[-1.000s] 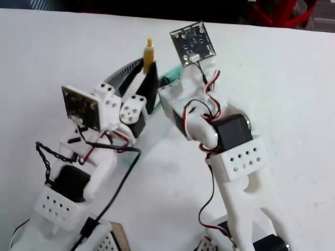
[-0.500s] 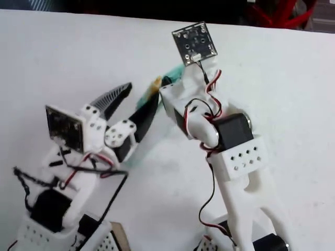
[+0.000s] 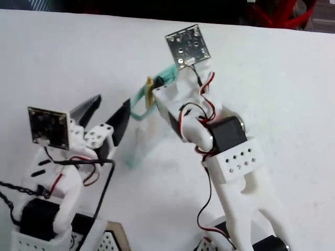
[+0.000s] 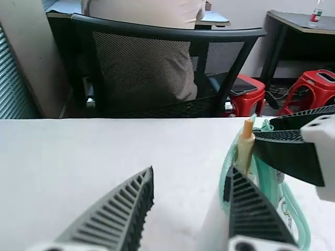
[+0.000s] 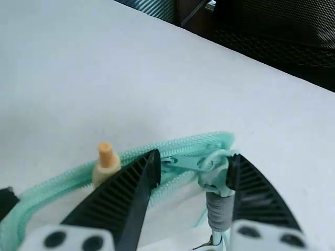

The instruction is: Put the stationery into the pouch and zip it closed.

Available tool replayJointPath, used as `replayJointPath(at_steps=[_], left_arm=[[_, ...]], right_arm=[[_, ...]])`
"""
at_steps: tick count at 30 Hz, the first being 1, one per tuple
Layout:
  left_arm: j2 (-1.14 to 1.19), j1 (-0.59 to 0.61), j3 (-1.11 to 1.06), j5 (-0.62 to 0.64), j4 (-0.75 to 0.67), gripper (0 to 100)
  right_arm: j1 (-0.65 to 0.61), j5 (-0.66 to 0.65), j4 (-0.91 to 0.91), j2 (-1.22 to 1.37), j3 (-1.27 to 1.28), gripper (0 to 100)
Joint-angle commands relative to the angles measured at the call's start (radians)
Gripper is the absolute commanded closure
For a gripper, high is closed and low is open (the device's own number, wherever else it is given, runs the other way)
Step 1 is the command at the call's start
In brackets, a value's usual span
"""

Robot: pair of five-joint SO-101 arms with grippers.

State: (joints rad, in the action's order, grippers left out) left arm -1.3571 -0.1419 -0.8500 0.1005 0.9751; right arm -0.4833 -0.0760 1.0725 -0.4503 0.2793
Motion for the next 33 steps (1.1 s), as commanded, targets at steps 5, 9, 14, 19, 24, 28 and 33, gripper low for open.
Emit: replayJointPath(at_steps=[5, 9, 14, 19, 24, 28, 33], left_arm=[[0.007, 0.142, -0.015, -0.017, 0.08, 78], [0.007, 0.15, -0.15, -0.012, 0.0, 78], [0.007, 0.148, -0.279, -0.008, -0.149, 79], [0.007, 0.147, -0.285, 0.038, -0.149, 79], [0.007, 0.101, -0.292, 0.041, -0.146, 79], [0.007, 0.042, -0.325, 0.038, -0.155, 79], [0.007, 0.022, -0.33, 0.038, -0.155, 79]], right_arm=[[0.007, 0.008, 0.012, -0.005, 0.055, 79.4], [0.012, 0.006, 0.021, -0.101, 0.055, 79.4], [0.007, 0.002, 0.019, -0.157, 0.066, 79.4], [0.005, 0.006, 0.016, -0.157, 0.041, 79.4], [-0.048, -0.002, 0.019, -0.159, 0.015, 79.4], [-0.081, -0.002, 0.019, -0.16, 0.008, 79.0], [-0.081, 0.0, 0.054, -0.16, -0.049, 77.7]])
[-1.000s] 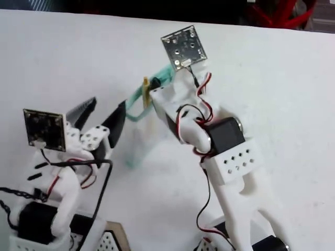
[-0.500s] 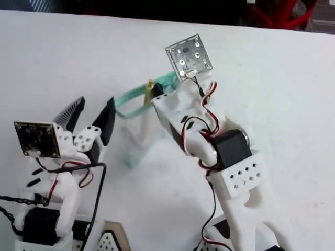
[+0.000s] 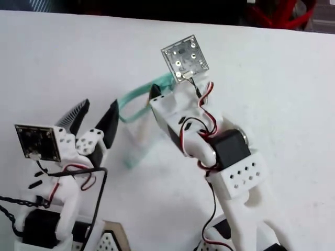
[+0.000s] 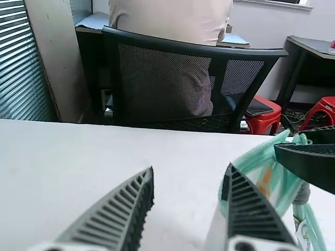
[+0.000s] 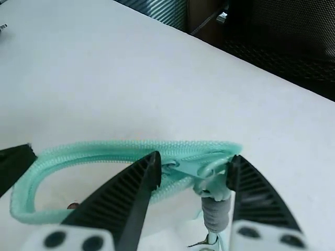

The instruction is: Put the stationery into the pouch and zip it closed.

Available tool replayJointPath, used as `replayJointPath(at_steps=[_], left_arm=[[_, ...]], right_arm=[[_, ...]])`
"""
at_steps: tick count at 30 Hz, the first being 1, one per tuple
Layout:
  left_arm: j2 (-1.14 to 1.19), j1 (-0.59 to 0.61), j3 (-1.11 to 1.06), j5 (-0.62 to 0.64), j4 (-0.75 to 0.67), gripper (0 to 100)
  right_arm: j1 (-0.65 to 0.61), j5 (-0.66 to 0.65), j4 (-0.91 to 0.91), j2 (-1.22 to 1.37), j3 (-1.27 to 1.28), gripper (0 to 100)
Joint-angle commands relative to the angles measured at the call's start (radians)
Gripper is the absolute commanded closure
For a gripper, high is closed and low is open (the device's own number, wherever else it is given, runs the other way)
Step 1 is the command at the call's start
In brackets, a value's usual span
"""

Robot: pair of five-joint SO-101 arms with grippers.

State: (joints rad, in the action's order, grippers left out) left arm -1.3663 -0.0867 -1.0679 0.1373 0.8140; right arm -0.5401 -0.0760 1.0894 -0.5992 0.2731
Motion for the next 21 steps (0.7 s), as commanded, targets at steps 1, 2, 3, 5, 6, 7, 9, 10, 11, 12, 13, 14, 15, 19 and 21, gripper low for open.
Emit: replayJointPath(at_steps=[1, 2, 3, 5, 6, 7, 9, 10, 11, 12, 13, 14, 15, 19, 21], left_arm=[[0.016, -0.033, -0.112, 0.002, 0.006, 79], [0.016, -0.033, -0.112, 0.002, 0.006, 79], [0.016, -0.033, -0.112, 0.002, 0.006, 79], [0.016, -0.033, -0.112, 0.002, 0.006, 79], [0.016, -0.033, -0.112, 0.002, 0.006, 79], [0.016, -0.033, -0.112, 0.002, 0.006, 79], [0.016, -0.033, -0.114, 0.002, 0.006, 79], [0.016, -0.033, -0.114, 0.002, 0.006, 79], [0.016, -0.033, -0.114, 0.002, 0.006, 79], [0.016, -0.033, -0.114, 0.002, 0.006, 79], [0.016, -0.033, -0.114, 0.002, 0.006, 79], [0.016, -0.033, -0.121, 0.002, 0.006, 79], [0.016, -0.033, -0.13, 0.002, -0.006, 79], [0.016, -0.033, -0.17, 0.002, -0.069, 79], [0.016, -0.033, -0.175, 0.002, -0.077, 79]], right_arm=[[-0.025, 0.003, 0.059, -0.012, -0.074, 76.0], [-0.025, 0.006, 0.079, -0.012, -0.106, 74.0], [-0.028, 0.005, 0.099, -0.01, -0.138, 72.3], [-0.051, -0.002, 0.124, -0.008, -0.18, 71.2], [-0.062, -0.002, 0.13, -0.004, -0.187, 71.2], [-0.074, -0.002, 0.13, -0.002, -0.186, 71.2], [-0.087, -0.002, 0.131, -0.001, -0.184, 71.2], [-0.087, -0.002, 0.13, -0.002, -0.19, 71.2], [-0.085, -0.002, 0.127, -0.01, -0.193, 71.2], [-0.082, -0.002, 0.122, -0.016, -0.21, 71.2], [-0.07, -0.002, 0.122, -0.024, -0.233, 71.2], [-0.059, -0.002, 0.122, -0.03, -0.255, 71.2], [-0.048, -0.002, 0.122, -0.039, -0.278, 71.2], [-0.022, -0.002, 0.136, -0.042, -0.351, 71.2], [-0.025, -0.003, 0.165, -0.016, -0.354, 71.2]])
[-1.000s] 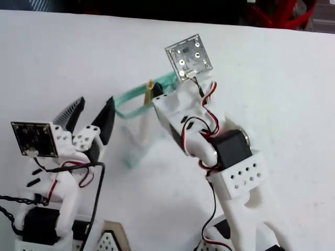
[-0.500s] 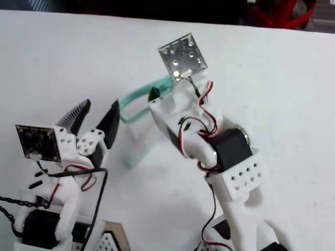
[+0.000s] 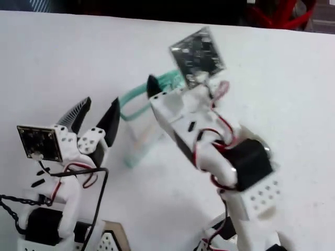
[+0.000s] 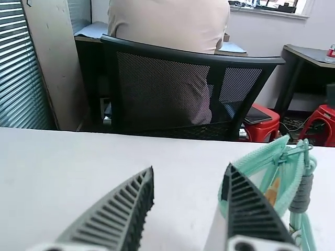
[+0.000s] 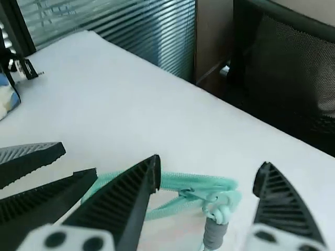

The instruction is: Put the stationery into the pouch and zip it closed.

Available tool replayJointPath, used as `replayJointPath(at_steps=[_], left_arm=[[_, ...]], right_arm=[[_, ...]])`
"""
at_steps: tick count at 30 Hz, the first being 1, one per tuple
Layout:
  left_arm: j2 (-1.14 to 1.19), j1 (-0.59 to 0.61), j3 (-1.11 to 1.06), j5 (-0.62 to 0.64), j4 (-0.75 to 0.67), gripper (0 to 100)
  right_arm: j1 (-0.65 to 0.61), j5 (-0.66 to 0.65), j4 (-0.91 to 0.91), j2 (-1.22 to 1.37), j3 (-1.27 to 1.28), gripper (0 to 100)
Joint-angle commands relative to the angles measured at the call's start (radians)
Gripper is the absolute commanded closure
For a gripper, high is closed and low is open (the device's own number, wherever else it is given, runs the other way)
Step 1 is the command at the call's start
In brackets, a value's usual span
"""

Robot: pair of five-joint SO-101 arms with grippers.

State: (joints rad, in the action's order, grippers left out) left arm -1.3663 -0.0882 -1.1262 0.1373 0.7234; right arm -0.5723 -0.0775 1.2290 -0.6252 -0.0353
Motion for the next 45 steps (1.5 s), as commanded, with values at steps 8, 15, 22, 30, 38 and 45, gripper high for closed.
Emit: replayJointPath(at_steps=[8, 15, 22, 30, 38, 45], left_arm=[[0.016, -0.031, -0.117, 0.002, 0.018, 79], [0.016, -0.031, -0.117, 0.002, 0.014, 79], [0.016, -0.031, -0.117, 0.002, 0.014, 79], [0.016, -0.031, -0.118, 0.002, 0.014, 79], [0.016, -0.03, -0.118, 0.002, 0.012, 79], [0.016, -0.03, -0.118, 0.002, 0.012, 79]], right_arm=[[0.002, 0.0, 0.062, 0.216, -0.048, 71.2], [-0.05, 0.009, 0.337, 0.232, -0.396, 71.2], [-0.07, 0.218, 0.493, 0.383, -0.667, 70.9], [-0.073, 0.477, 0.492, 0.49, -0.643, 70.9], [-0.085, 0.543, 0.493, 0.492, -0.614, 70.9], [-0.203, 0.554, 0.49, 0.529, -0.578, 70.9]])
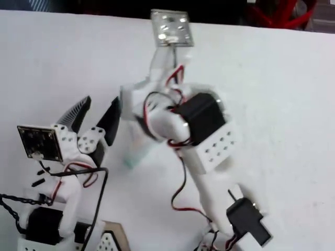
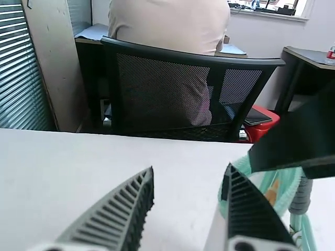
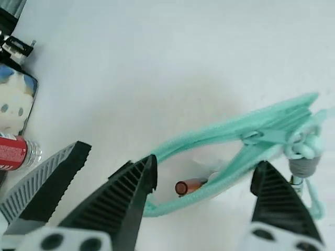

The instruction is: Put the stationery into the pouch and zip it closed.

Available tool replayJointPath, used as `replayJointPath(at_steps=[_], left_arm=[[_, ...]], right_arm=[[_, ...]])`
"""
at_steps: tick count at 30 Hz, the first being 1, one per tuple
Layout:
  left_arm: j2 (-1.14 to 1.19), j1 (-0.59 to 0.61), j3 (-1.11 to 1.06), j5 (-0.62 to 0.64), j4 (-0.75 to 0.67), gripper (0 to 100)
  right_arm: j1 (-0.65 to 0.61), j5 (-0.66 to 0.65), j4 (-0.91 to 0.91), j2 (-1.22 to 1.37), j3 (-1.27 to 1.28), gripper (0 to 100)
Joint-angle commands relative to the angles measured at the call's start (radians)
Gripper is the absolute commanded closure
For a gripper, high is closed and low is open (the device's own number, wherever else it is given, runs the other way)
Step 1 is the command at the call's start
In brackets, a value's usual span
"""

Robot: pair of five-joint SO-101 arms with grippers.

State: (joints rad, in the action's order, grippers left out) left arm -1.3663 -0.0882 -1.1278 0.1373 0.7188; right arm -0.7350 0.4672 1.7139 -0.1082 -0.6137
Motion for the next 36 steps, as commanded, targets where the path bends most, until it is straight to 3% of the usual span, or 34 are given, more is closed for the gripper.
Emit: replayJointPath(at_steps=[1, 10, 16, 18, 22, 24, 26, 29, 33, 36], left_arm=[[0.016, -0.031, -0.117, 0.002, 0.018, 79], [0.016, -0.108, -0.118, 0.0, 0.04, 79], [0.016, -0.143, -0.117, -0.069, 0.054, 79], [0.016, -0.14, -0.117, -0.071, 0.054, 79], [0.016, -0.128, -0.109, -0.072, 0.054, 78], [-0.007, -0.117, -0.107, -0.072, 0.054, 78], [-0.065, -0.116, -0.109, -0.074, 0.083, 78], [-0.214, -0.107, -0.107, -0.075, 0.164, 78], [-0.47, -0.03, -0.115, -0.075, 0.256, 78], [-0.453, -0.005, -0.103, -0.074, 0.262, 74]], right_arm=[[-0.045, 0.009, 0.005, 0.027, 0.0, 70.9], [0.041, 0.003, 0.005, 0.182, -0.112, 70.9], [0.081, -0.048, 0.007, 0.245, -0.144, 71.7], [0.102, -0.08, 0.007, 0.252, -0.144, 77.0], [0.136, -0.158, 0.007, 0.245, -0.144, 99.8], [0.142, -0.196, 0.008, 0.243, -0.144, 94.4], [0.162, -0.239, 0.008, 0.243, -0.144, 96.4], [0.199, -0.385, 0.005, 0.243, -0.155, 97.5], [0.214, -0.704, 0.005, 0.243, -0.157, 98.1], [0.213, -0.921, 0.005, 0.243, -0.166, 98.1]])
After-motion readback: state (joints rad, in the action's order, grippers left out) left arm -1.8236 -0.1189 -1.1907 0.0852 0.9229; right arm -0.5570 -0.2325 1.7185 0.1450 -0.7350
